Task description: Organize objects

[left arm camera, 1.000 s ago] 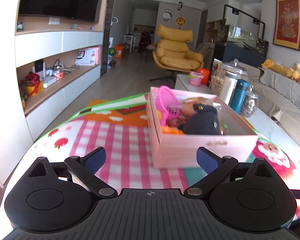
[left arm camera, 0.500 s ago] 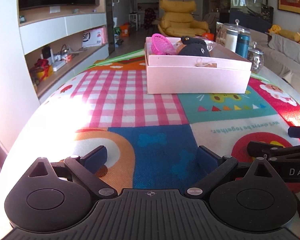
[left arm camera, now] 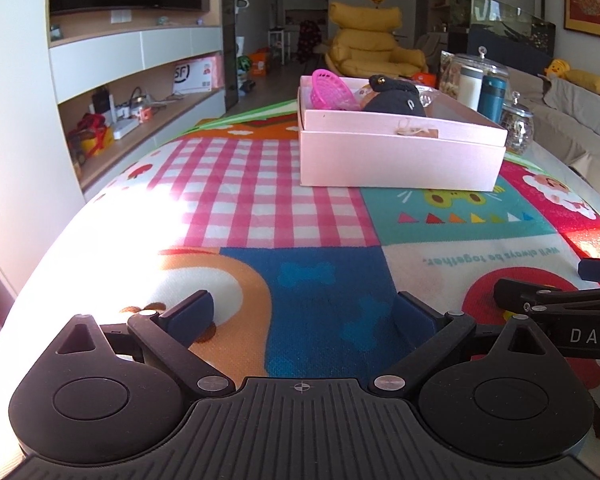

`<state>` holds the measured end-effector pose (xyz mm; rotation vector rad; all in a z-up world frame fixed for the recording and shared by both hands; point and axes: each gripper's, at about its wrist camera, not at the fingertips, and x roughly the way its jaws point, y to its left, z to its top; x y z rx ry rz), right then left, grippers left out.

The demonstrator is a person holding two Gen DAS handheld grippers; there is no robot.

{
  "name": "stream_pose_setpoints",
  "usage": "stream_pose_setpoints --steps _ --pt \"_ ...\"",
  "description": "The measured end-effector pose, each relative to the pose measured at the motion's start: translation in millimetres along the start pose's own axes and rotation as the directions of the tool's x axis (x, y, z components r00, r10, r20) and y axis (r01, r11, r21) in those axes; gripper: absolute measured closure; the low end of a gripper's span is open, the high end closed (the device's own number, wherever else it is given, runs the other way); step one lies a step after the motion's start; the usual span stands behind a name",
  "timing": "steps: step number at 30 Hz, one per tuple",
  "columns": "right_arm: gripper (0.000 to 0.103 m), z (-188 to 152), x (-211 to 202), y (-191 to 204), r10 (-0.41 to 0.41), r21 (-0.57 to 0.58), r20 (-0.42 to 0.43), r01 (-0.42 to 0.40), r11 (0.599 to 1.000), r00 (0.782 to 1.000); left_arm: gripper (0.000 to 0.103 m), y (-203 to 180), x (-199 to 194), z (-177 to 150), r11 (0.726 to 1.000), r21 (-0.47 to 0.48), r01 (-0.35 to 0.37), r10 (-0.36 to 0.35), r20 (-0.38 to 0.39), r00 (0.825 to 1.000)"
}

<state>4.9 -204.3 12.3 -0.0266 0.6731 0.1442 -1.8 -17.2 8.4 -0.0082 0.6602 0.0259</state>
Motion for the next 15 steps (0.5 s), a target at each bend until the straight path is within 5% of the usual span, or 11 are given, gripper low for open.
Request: stream_pose_setpoints --steps 15 --pt "0.000 -0.5 -0.1 1.2 -0.004 -0.005 0.001 0.004 1.000 1.000 0.003 0.1 0.2 0.0 1.000 0.001 -0.001 0.001 0.000 1.000"
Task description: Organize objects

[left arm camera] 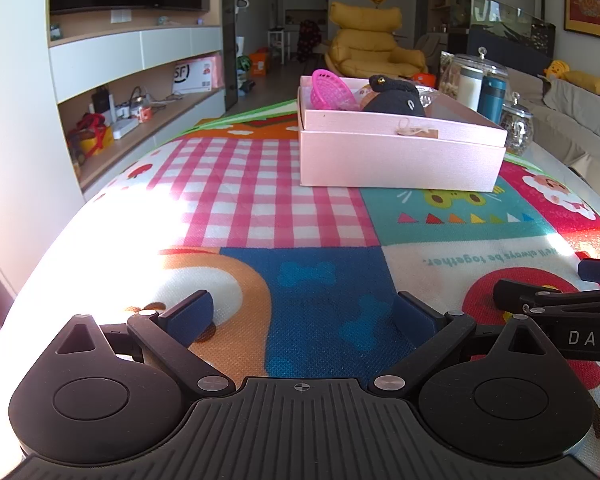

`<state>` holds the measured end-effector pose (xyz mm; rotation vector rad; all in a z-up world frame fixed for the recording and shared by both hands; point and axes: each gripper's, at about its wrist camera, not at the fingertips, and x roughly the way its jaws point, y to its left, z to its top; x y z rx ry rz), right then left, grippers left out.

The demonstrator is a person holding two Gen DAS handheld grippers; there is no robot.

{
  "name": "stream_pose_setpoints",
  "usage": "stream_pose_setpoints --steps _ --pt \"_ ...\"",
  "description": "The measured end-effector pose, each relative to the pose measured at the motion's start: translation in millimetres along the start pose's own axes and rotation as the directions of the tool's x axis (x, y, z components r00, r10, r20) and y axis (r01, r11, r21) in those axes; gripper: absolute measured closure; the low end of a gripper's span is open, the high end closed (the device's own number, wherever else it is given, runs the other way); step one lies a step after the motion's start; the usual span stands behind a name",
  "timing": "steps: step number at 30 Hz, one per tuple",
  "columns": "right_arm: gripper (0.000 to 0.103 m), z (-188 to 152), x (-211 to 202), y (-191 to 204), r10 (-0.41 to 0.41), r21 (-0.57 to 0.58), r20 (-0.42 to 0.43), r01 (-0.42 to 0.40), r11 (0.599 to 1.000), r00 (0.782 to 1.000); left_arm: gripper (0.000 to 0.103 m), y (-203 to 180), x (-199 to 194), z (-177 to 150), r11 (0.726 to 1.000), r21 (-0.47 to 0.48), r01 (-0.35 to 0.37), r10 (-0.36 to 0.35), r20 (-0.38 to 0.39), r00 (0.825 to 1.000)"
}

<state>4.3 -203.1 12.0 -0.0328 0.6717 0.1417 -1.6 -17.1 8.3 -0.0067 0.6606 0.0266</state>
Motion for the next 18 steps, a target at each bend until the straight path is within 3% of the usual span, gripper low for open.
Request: stream_pose_setpoints --steps 18 --pt "0.000 -0.2 0.0 0.1 0.000 0.000 0.000 0.000 1.000 1.000 0.003 -1.1 -0.5 0.0 1.000 0.004 -0.003 0.003 0.001 1.000"
